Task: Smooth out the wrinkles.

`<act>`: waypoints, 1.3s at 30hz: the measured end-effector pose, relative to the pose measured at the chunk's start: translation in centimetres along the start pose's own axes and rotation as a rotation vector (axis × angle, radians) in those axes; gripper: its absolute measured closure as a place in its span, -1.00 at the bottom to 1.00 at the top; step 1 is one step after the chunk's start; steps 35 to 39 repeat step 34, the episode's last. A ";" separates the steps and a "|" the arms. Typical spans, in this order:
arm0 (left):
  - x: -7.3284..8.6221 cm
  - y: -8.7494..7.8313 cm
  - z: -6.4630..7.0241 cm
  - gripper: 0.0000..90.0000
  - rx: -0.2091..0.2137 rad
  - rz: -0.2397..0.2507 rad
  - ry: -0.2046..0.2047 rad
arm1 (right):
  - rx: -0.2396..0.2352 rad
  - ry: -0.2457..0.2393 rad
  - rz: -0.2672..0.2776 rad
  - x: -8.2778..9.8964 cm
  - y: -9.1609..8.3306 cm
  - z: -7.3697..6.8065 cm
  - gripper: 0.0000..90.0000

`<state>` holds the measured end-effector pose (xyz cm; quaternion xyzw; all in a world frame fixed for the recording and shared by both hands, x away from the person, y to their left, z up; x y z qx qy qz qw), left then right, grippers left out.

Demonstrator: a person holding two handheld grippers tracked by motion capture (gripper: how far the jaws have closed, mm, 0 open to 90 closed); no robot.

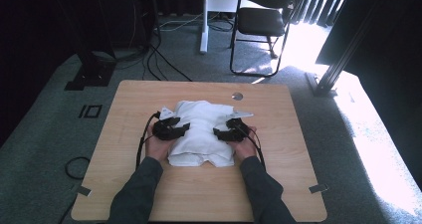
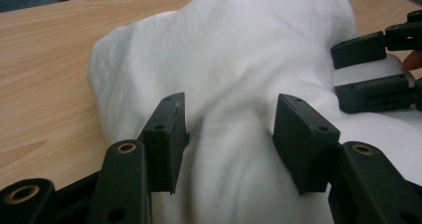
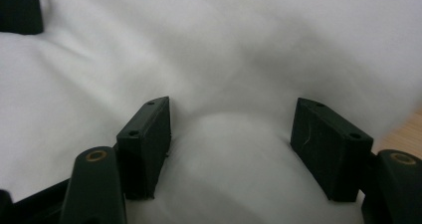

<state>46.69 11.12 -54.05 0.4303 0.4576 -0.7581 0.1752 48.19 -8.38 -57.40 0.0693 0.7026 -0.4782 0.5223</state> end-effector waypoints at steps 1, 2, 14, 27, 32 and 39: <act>0.1 -0.6 0.3 0.07 0.004 0.012 0.006 | -0.001 -0.013 0.006 0.3 -0.7 0.0 -0.30; 0.3 -1.3 0.6 0.07 0.010 0.016 0.012 | -0.001 -0.013 0.006 0.3 -0.7 0.0 -0.30; 3.6 -3.2 2.9 0.03 0.028 -0.006 0.088 | 0.074 -0.020 -0.088 5.3 -5.3 2.7 -0.34; 2.6 -7.9 0.5 0.02 0.069 0.089 -0.029 | 0.149 0.120 0.011 10.2 -13.2 5.3 -0.34; 2.8 -8.6 0.2 0.02 0.069 0.093 -0.039 | 0.171 0.193 0.028 12.8 -15.4 6.1 -0.34; 2.8 -8.8 0.1 0.02 0.069 0.098 -0.042 | 0.171 0.223 0.043 13.2 -16.0 6.6 -0.34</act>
Point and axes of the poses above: each handheld gripper's, and its own axes: y roughly forward along the jaws, x roughly out of its underside, z roughly to its right, the point moved 8 cm from there along y, roughly forward along the jaws, and after that the axes turned 9 degrees about -y, right-handed, at the moved point
